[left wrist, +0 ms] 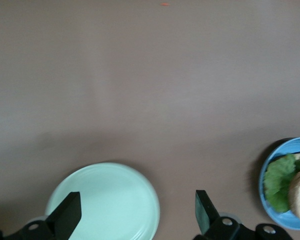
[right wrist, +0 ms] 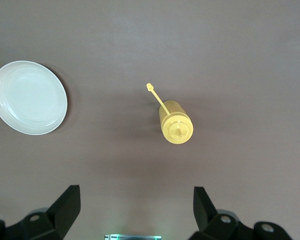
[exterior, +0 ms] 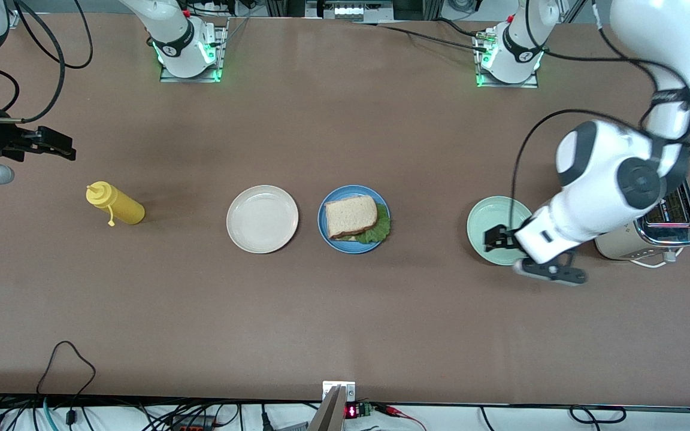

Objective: Make sandwich in blue plate with both arms

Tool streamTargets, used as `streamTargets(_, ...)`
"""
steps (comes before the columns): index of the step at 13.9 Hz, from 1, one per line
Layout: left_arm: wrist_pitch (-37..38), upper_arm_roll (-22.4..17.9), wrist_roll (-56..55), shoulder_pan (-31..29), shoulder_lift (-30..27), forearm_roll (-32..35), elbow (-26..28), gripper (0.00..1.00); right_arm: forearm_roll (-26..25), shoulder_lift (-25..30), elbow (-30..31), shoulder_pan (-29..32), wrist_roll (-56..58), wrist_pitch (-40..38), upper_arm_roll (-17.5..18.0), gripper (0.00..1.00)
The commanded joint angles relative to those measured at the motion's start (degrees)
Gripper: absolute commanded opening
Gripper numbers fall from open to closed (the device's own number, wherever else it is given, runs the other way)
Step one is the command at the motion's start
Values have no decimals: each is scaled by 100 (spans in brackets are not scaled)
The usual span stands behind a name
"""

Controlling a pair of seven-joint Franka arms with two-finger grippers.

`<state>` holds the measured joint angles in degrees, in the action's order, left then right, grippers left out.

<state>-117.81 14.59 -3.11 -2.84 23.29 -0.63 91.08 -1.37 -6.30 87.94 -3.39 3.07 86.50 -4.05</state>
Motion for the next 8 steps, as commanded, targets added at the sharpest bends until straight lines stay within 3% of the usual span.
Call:
streamTargets(1,626,-692,-14,144,-806,90,85,100,23,67,-23,5,-78,-54,1,100)
streamTargets(4,1400,-1343,65,179,-1430,2,94,100,14,76,-23,-39,-78,-54,10,100)
streamTargets(6,2058,-1301,-14,170,-1791,-7,94,100,14,94,-5,-39,-78,-63,10,100)
streamTargets(8,2175,-1309,82,92,-2143,2,391,100,14,94,-5,-39,-78,-46,10,100)
